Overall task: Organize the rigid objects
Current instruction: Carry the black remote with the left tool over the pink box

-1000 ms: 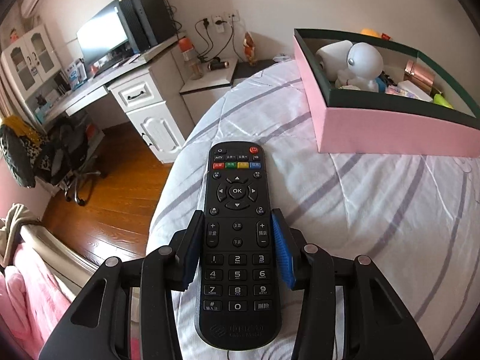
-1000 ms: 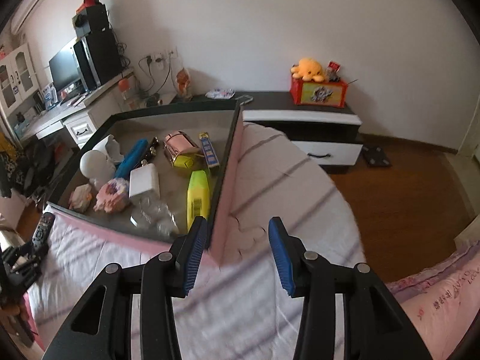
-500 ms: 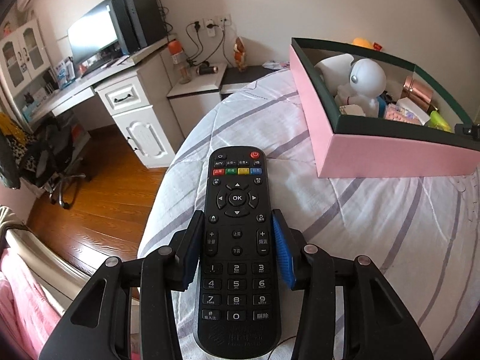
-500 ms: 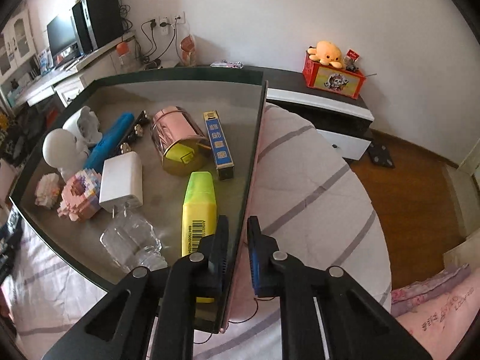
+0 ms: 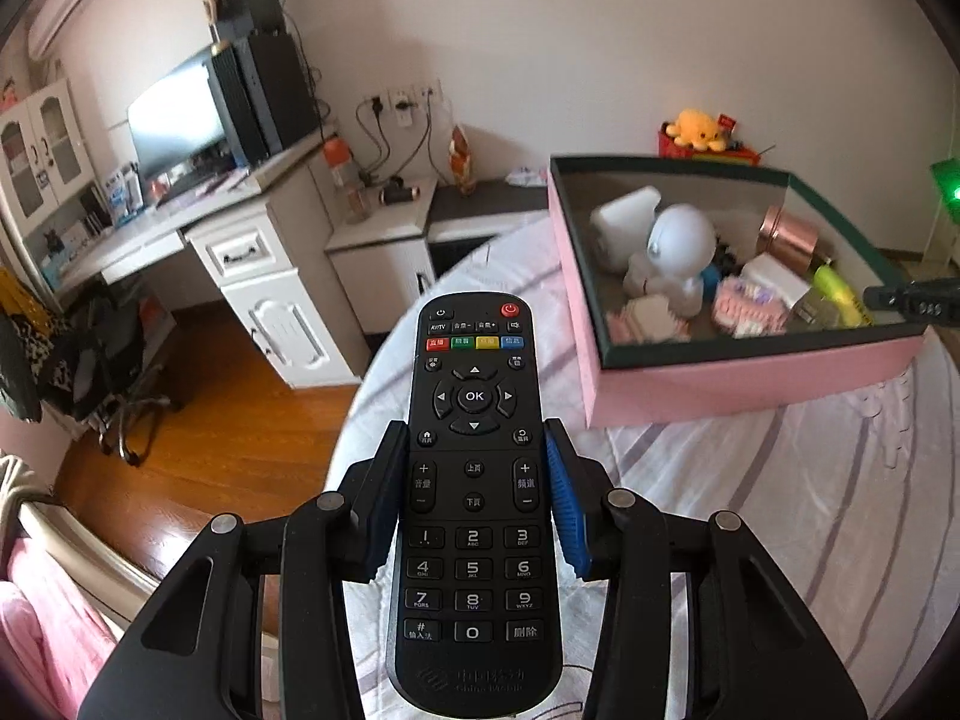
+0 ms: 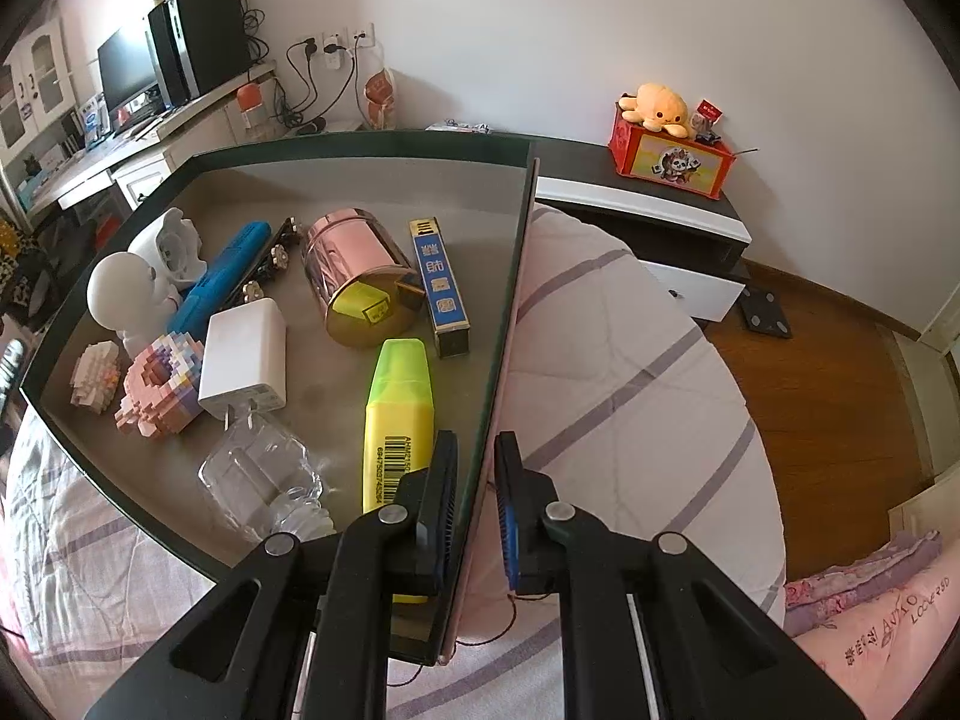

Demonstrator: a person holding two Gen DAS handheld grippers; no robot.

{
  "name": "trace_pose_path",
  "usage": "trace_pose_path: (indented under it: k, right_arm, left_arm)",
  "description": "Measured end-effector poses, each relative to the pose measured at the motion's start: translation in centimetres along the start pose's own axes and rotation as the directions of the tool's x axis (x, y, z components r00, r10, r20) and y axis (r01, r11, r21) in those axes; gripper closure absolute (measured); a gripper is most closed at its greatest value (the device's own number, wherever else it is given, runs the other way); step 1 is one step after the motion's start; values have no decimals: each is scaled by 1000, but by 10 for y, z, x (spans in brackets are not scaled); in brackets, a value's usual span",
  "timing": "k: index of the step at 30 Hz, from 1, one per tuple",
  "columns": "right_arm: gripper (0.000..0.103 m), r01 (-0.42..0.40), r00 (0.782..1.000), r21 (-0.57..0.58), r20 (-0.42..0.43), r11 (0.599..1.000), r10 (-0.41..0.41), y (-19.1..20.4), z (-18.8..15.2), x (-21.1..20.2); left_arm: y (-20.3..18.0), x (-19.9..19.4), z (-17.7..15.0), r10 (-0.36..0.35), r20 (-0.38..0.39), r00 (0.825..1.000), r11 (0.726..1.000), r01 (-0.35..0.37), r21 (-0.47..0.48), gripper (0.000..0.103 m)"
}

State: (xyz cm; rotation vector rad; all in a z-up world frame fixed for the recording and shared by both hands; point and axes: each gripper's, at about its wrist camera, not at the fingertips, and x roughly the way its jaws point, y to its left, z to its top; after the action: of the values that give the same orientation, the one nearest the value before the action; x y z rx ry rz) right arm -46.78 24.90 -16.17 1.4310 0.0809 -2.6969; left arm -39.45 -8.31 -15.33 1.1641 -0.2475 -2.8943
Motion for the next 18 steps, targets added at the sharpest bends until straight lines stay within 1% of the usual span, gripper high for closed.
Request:
trace_pose_path:
  k: [3,6,8,12,14,18]
  right_arm:
    - [91,0,1000,-4,-5,1000,0,0,0,0]
    - [91,0,1000,-6,-7,1000,0,0,0,0]
    - [91,-2,1000,-6,-6,1000,2,1,0,0]
    - [90,-6,1000,-5,-12,1000,6,0,1,1]
    - [90,-12,1000,-1,-18,1000,12,0,2,1]
    - [90,-16,1000,7,-19,1000,16,-1,2,1]
  left_arm:
    - [-1,-15,9,-2,35,999,1000,1,15,59]
    - [-6,-23,23,-22,62,998,999,19,37,59]
    - [-14,-29,35,-24,84,996,998,19,60,59]
    - [-38,-33,62,-69,117,991,994,59,90,59]
    - [-56,-29,75,-95,116,989,991,83,108,59]
    - [-95,-6,101,-150,81,985,981,138,140,59]
